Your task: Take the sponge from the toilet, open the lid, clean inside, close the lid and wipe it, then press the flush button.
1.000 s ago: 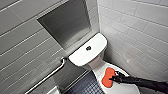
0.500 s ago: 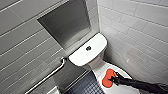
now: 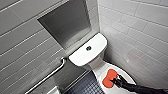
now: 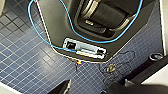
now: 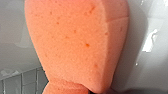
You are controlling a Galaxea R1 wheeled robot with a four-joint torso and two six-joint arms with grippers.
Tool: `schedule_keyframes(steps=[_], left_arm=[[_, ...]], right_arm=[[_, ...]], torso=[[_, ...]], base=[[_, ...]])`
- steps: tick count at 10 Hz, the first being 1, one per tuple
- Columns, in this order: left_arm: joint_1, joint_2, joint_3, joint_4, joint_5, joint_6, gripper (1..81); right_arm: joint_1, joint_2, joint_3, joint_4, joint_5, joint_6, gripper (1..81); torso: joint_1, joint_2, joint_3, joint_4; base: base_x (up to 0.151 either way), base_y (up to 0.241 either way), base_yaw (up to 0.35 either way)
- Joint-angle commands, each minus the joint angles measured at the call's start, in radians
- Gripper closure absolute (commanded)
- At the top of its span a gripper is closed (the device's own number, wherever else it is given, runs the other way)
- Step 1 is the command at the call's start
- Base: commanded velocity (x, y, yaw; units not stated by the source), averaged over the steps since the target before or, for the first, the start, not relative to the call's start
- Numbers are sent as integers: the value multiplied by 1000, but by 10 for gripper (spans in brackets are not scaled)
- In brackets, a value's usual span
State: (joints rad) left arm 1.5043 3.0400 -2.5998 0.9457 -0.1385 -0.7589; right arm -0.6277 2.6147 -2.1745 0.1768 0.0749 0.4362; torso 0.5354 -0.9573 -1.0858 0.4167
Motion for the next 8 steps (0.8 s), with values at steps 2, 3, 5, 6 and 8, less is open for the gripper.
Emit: schedule_keyframes(steps=[2, 3, 5, 6, 8], left_arm=[[34, -21, -8, 13, 63, 4, 10], [34, -21, -8, 13, 63, 4, 10], [34, -21, -8, 13, 63, 4, 10], [34, -21, -8, 13, 63, 4, 10], [34, -22, -8, 15, 63, 4, 10]], right_arm=[[-198, -388, 491, -42, 265, 38, 811], [-231, -431, 533, -42, 298, 38, 811], [-312, -485, 599, -42, 380, 36, 811], [-364, -508, 613, -39, 428, 36, 811], [-482, -531, 630, -22, 549, 35, 811]], torso=[[0, 0, 0, 0], [0, 0, 0, 0], [0, 0, 0, 0], [0, 0, 0, 0], [0, 0, 0, 0]], base=[[0, 0, 0], [0, 0, 0], [0, 0, 0], [0, 0, 0], [0, 0, 0]])
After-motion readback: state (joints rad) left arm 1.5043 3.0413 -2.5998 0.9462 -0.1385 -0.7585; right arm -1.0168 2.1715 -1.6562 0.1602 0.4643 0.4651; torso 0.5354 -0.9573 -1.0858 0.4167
